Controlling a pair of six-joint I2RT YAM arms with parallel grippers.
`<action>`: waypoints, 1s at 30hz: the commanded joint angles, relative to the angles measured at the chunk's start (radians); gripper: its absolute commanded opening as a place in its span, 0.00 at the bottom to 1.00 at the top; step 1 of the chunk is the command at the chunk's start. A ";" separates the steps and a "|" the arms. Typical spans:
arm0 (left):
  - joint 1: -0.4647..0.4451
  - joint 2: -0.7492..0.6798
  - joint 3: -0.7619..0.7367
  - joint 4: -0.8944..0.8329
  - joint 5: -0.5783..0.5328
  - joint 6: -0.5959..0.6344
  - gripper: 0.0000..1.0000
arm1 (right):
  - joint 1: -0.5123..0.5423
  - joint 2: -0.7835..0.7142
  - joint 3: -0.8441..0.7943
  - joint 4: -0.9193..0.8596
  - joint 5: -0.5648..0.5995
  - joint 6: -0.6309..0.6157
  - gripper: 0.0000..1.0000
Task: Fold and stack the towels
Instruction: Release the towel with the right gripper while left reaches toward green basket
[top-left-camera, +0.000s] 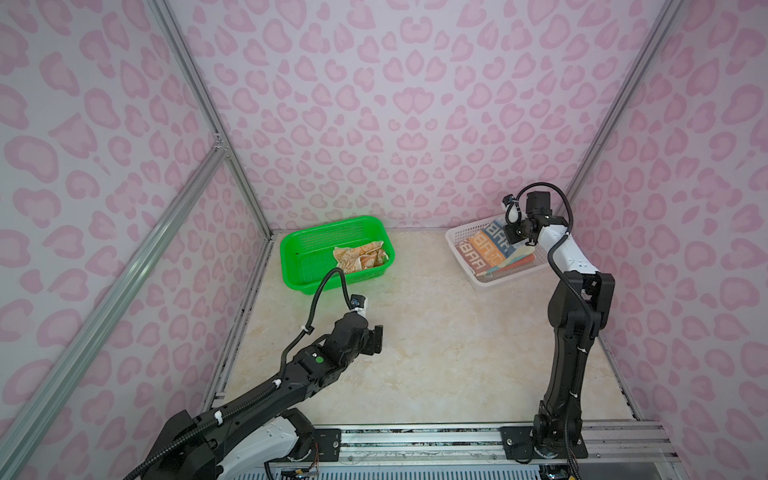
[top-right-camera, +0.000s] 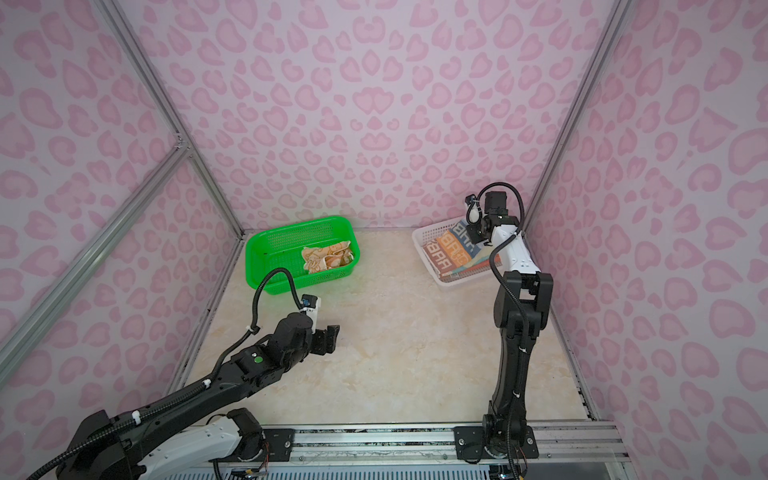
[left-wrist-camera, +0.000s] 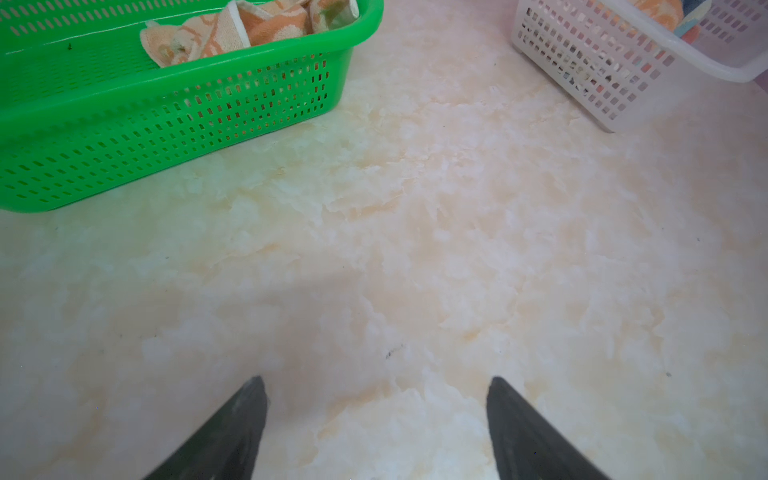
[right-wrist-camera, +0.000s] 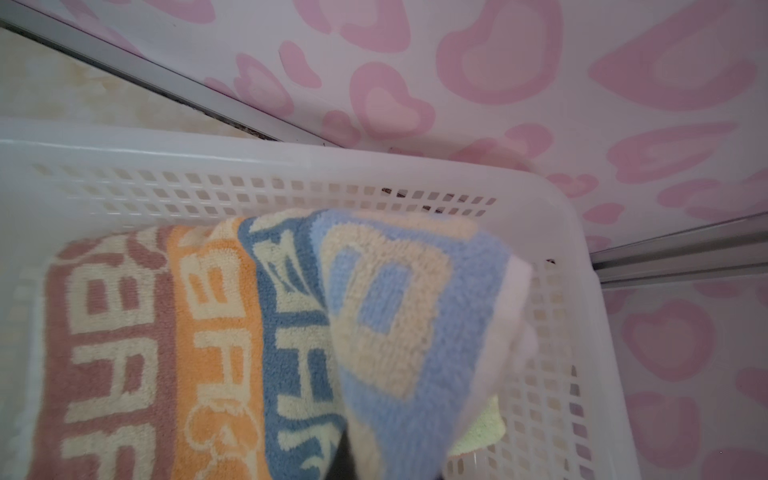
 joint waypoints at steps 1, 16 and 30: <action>0.002 0.023 0.020 -0.010 -0.015 -0.004 0.85 | -0.015 0.031 0.026 0.006 0.009 0.040 0.03; 0.032 0.159 0.141 -0.007 -0.029 0.040 0.98 | -0.028 -0.075 -0.076 0.100 0.160 0.230 0.98; 0.234 0.260 0.370 -0.103 -0.035 0.040 0.98 | 0.263 -0.565 -0.755 0.444 0.108 0.308 0.99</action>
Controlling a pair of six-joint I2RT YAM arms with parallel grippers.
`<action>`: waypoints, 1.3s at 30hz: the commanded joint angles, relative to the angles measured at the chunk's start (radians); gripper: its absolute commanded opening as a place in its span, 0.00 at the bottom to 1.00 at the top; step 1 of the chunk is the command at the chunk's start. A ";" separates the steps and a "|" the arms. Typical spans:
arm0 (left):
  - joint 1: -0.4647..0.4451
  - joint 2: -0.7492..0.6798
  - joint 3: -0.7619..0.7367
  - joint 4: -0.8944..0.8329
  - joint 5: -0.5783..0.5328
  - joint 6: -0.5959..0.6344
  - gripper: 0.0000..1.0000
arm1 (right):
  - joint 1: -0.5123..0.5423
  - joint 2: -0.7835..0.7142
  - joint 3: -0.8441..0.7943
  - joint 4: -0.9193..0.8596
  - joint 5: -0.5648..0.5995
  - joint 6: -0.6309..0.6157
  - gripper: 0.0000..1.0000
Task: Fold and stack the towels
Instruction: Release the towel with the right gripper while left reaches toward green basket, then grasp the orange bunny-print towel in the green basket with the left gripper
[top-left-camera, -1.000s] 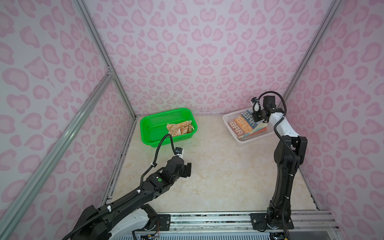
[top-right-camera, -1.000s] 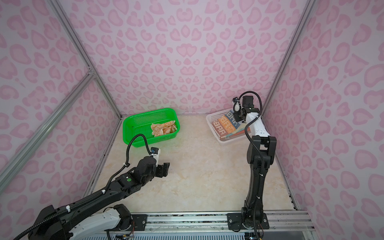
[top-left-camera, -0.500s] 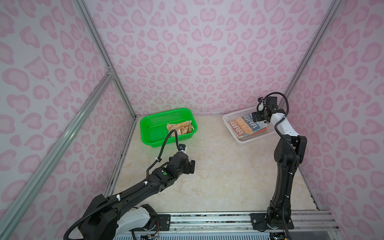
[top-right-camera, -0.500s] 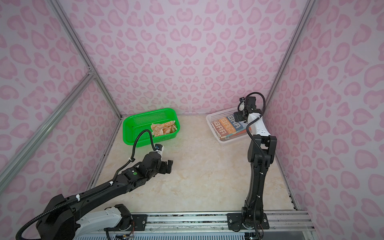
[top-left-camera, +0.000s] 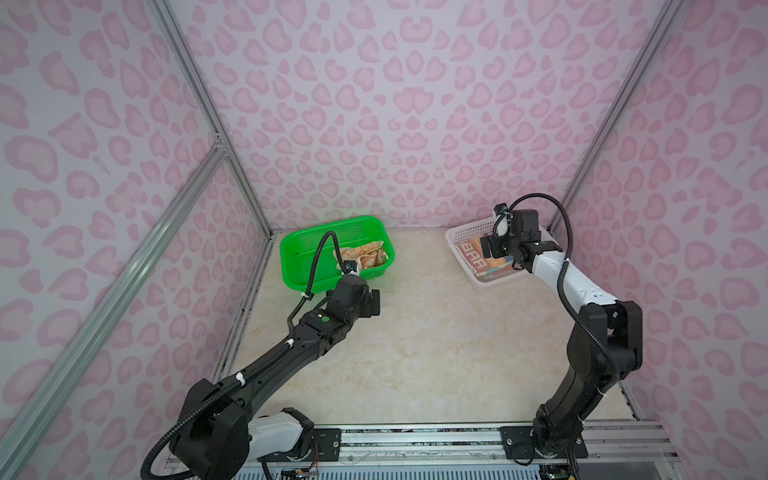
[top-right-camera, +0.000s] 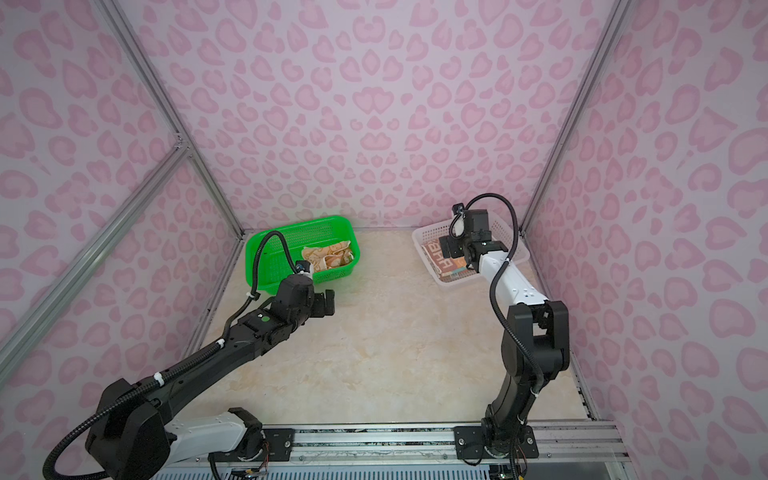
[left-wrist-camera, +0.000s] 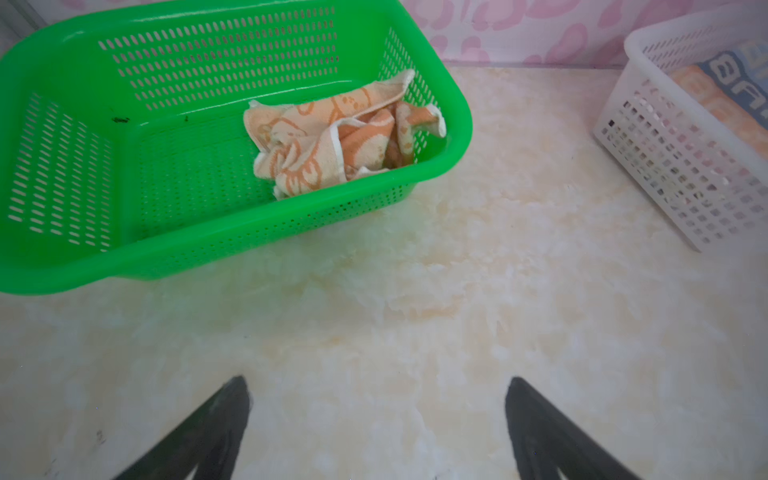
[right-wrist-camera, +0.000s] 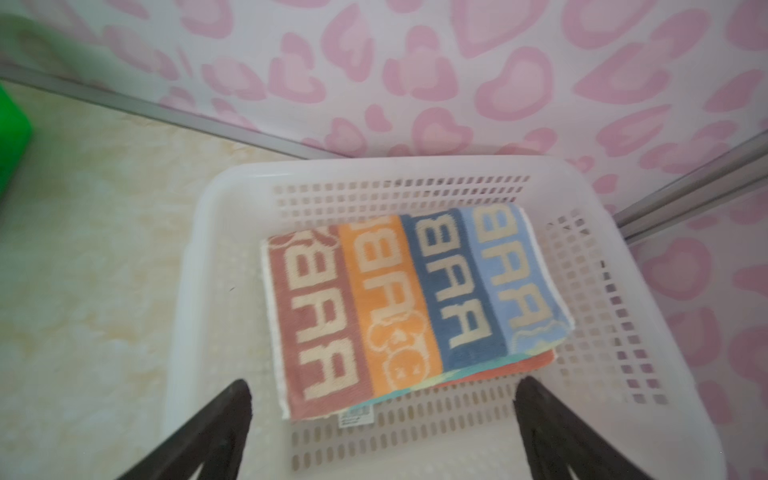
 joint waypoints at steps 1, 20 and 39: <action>0.053 0.035 0.071 -0.048 0.004 0.005 0.98 | 0.077 -0.073 -0.114 0.138 -0.005 0.043 0.99; 0.243 0.693 0.678 -0.219 0.152 0.052 0.96 | 0.399 -0.334 -0.552 0.165 0.063 0.139 0.99; 0.250 0.903 0.868 -0.312 0.128 0.073 0.02 | 0.466 -0.412 -0.673 0.109 0.139 0.177 0.99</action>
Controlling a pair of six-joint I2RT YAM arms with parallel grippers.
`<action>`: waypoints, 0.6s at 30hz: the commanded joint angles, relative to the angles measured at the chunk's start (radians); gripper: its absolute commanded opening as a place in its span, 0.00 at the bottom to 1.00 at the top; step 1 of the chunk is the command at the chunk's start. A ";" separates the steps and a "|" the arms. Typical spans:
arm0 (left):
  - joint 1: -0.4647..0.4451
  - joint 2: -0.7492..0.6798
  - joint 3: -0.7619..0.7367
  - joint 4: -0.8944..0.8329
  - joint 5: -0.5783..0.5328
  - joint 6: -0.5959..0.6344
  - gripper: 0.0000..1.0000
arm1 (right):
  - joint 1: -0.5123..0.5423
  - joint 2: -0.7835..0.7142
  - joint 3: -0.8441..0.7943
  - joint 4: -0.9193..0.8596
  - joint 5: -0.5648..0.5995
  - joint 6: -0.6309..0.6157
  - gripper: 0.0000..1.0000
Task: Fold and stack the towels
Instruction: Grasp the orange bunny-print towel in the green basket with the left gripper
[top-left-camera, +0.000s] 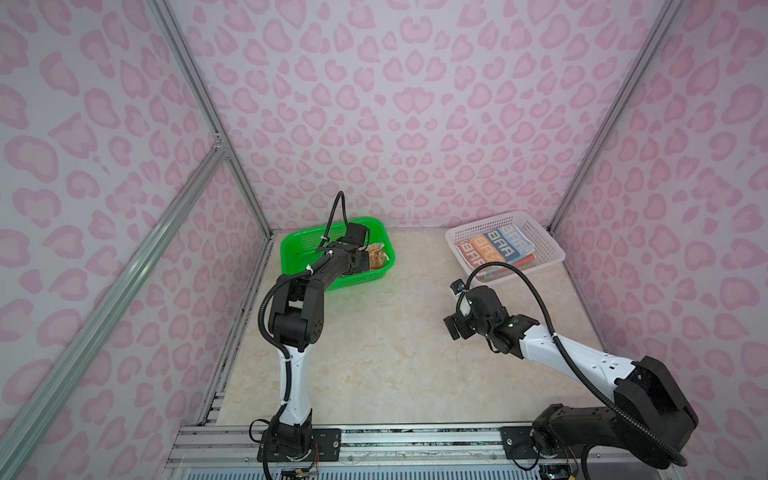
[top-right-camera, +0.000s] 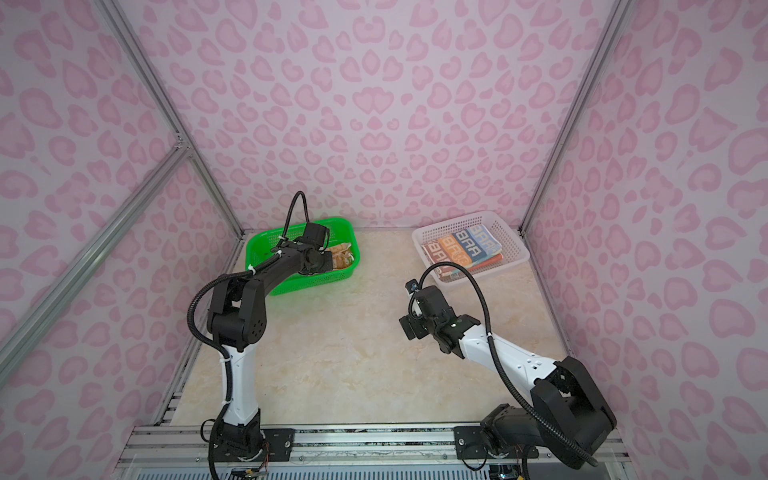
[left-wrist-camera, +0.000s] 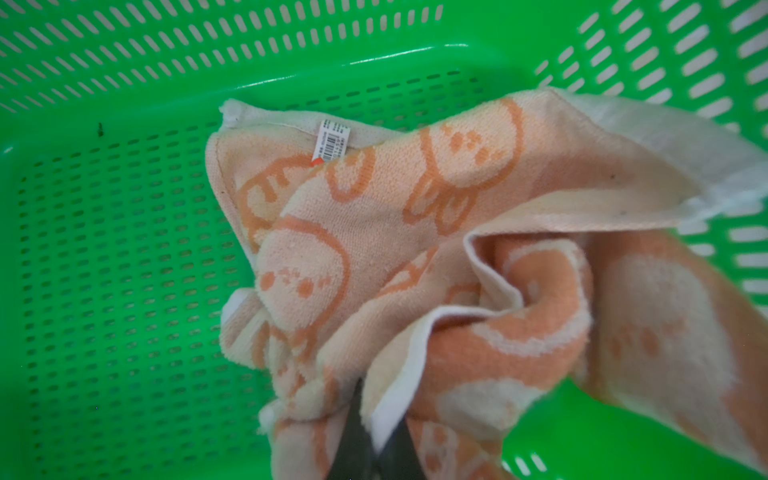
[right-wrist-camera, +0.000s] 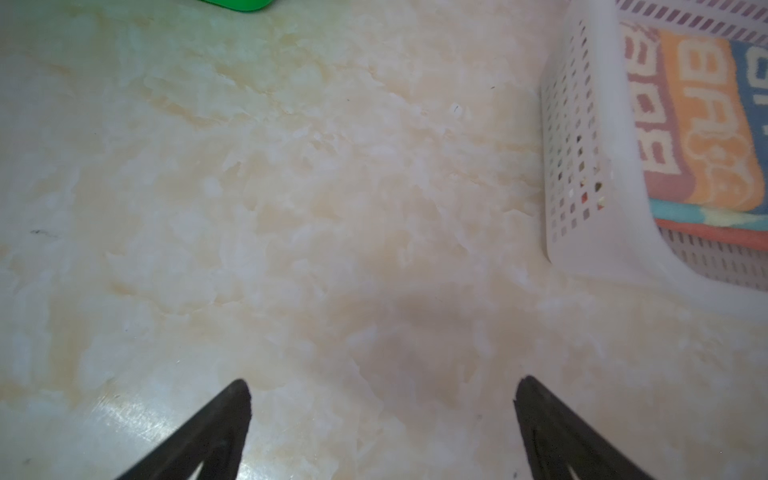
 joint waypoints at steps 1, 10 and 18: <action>0.000 -0.012 0.013 -0.020 -0.006 0.006 0.02 | 0.003 0.010 -0.005 0.026 0.011 0.012 0.99; -0.001 -0.226 -0.050 0.052 -0.003 0.051 0.02 | 0.008 0.019 -0.010 0.054 0.023 0.030 0.99; -0.001 -0.372 -0.111 0.061 0.046 0.072 0.02 | 0.010 0.039 -0.025 0.095 0.002 0.040 0.99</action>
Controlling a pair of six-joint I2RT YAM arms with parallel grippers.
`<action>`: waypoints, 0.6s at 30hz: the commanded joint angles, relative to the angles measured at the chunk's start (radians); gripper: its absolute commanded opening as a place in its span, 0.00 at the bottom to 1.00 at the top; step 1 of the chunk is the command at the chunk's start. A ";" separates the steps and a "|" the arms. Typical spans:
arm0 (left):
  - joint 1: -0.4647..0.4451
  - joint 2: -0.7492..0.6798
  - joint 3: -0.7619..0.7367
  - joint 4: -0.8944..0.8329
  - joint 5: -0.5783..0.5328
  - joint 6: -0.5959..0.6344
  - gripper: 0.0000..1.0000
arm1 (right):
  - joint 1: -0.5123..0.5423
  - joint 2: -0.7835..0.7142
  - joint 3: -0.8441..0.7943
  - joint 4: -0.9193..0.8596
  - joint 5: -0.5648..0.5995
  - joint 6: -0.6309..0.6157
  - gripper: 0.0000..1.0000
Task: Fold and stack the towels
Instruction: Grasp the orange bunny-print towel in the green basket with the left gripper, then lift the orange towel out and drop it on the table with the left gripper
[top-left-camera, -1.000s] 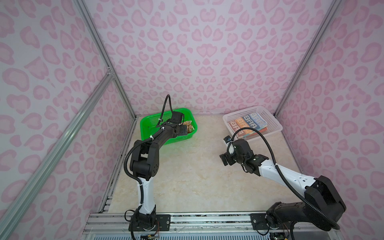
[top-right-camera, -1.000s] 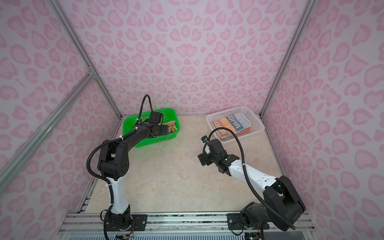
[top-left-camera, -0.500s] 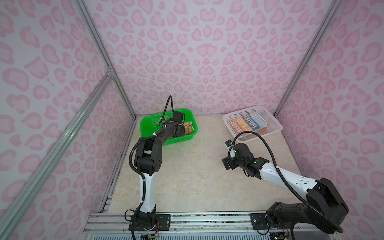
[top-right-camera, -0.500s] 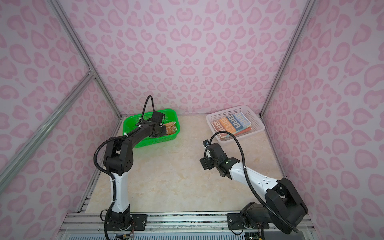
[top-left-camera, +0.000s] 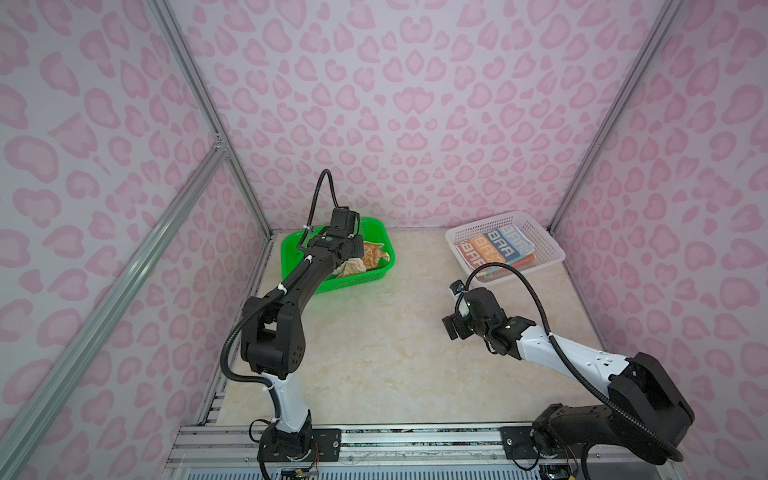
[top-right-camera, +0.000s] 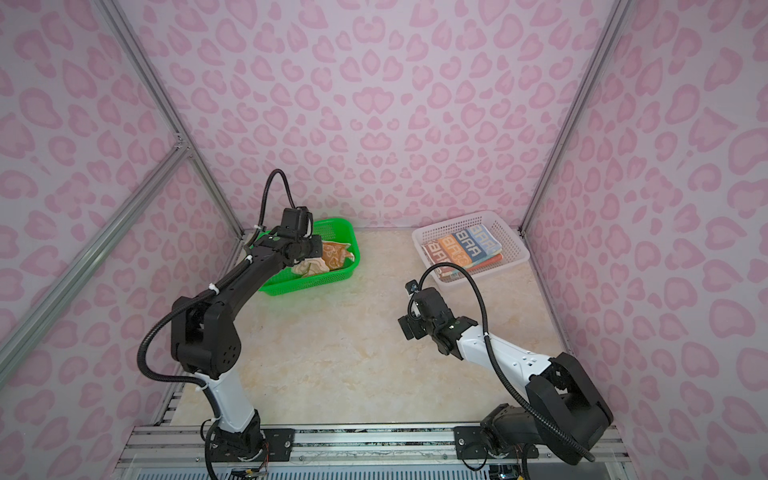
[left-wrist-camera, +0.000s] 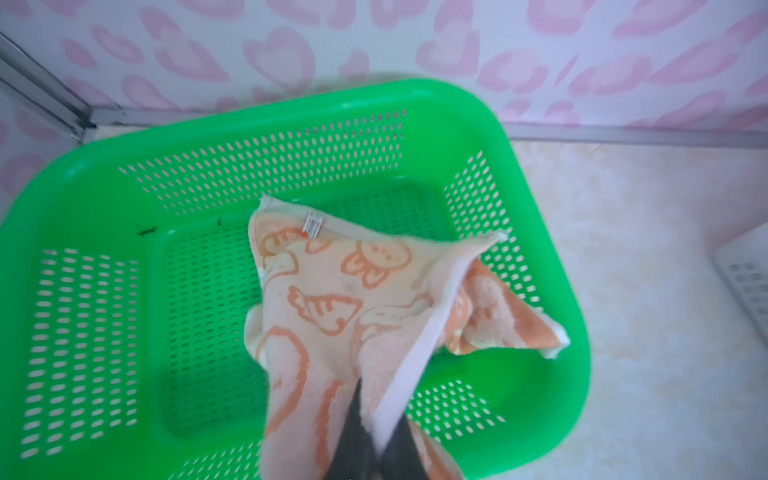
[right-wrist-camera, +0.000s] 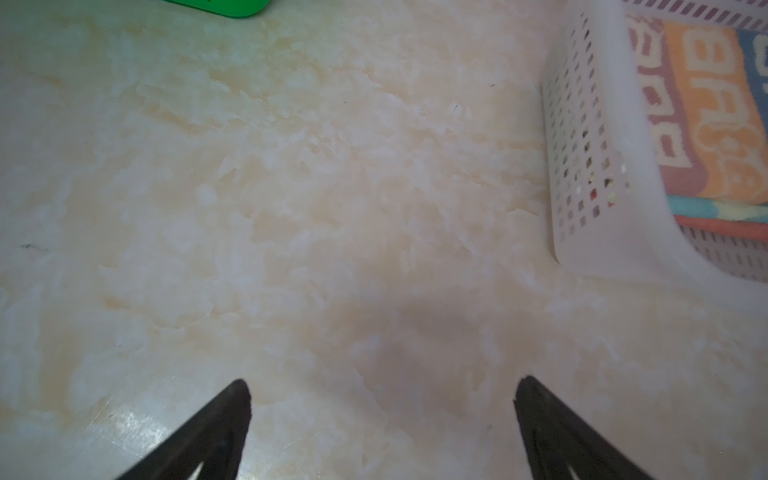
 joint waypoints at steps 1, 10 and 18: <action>-0.001 -0.054 -0.030 0.038 0.040 0.012 0.02 | 0.001 0.016 -0.002 0.032 -0.012 0.013 0.99; -0.044 -0.250 -0.142 0.149 0.271 0.032 0.02 | 0.002 0.006 -0.010 0.037 0.072 0.052 0.99; -0.215 -0.454 -0.200 0.137 0.420 0.133 0.02 | -0.047 -0.061 -0.043 0.016 0.255 0.177 0.99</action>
